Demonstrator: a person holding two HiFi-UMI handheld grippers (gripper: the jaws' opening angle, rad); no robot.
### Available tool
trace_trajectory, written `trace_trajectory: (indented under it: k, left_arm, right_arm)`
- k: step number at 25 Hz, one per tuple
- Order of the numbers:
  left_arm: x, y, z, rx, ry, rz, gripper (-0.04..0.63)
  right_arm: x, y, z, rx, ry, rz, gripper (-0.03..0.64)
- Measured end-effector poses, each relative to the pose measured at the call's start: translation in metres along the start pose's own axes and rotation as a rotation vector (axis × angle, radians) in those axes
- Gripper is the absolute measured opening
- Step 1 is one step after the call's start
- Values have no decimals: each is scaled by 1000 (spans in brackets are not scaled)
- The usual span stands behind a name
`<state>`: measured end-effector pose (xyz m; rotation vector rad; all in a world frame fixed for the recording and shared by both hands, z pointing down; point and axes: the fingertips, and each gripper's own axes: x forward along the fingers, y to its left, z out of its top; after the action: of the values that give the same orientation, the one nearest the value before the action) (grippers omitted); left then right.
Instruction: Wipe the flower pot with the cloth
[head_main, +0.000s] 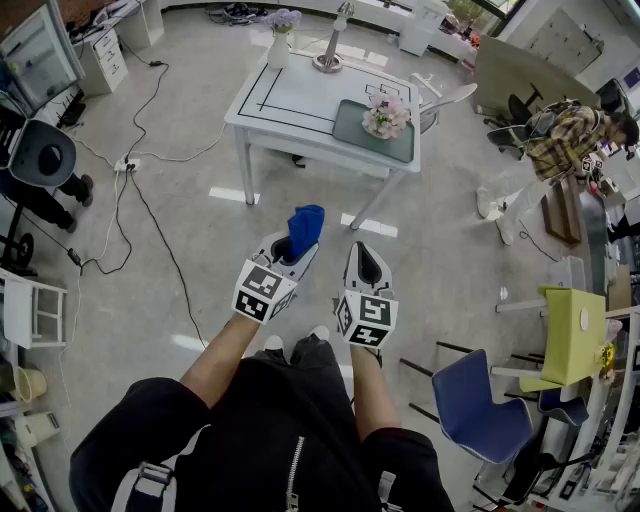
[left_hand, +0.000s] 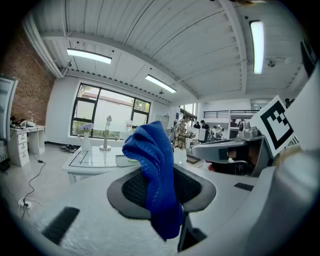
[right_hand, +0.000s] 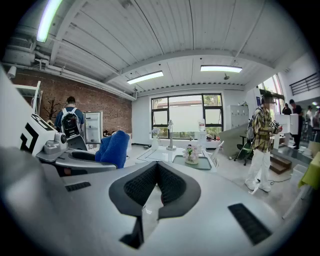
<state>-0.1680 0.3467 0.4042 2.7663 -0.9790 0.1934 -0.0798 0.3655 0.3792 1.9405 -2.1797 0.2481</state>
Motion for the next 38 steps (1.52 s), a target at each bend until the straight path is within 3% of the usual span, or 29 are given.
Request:
trace_trajectory:
  k: [9, 17, 28, 38]
  left_arm:
    - [27, 13, 2, 2, 13, -6, 123]
    - [92, 32, 0, 5, 48, -23, 123]
    - [234, 108, 24, -19, 81, -5, 123]
    - [321, 188, 20, -41, 167, 57, 123]
  right_arm:
    - [22, -12, -1, 17, -3, 9, 8]
    - [76, -55, -7, 64, 14, 8, 8]
    - [212, -151, 23, 123, 15, 39, 9]
    - [301, -221, 32, 130, 73, 63, 9]
